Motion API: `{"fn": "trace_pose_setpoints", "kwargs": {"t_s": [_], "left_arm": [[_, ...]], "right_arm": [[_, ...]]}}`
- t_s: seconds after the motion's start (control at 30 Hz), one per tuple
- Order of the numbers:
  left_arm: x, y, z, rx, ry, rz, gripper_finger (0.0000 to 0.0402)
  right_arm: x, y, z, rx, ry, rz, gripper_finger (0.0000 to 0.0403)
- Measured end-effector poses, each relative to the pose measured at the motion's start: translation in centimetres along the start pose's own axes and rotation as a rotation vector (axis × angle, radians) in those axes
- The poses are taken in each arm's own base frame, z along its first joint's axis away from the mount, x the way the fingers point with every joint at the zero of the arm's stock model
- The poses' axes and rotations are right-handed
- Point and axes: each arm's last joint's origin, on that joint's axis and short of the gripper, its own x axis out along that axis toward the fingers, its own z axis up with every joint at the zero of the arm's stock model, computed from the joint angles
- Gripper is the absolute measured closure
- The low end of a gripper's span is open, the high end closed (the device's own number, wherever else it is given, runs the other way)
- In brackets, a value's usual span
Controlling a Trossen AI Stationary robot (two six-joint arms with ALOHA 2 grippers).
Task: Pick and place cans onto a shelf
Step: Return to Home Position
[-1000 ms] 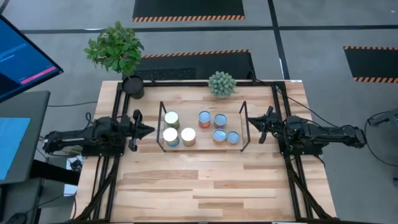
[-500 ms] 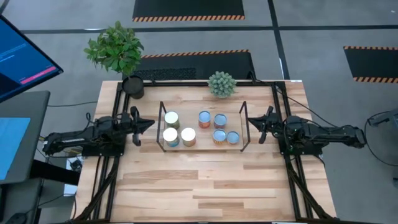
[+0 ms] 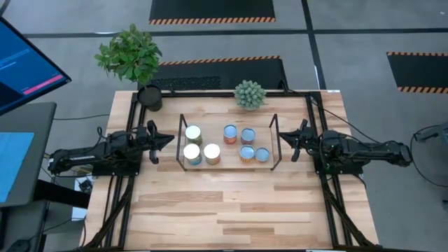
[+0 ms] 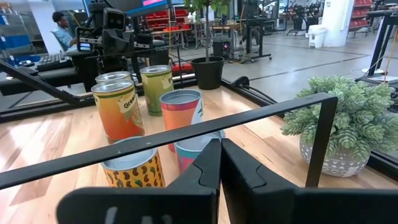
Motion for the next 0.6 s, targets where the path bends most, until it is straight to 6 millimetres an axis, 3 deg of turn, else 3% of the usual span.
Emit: {"fn": "trace_pose_setpoints", "kwargs": {"t_s": [0.6], "left_arm": [[0.00, 0.02, 0.01, 0.026, -0.003, 0.007, 0.0393]], "right_arm": [[0.00, 0.00, 0.01, 0.000, 0.000, 0.000, 0.0370]]}}
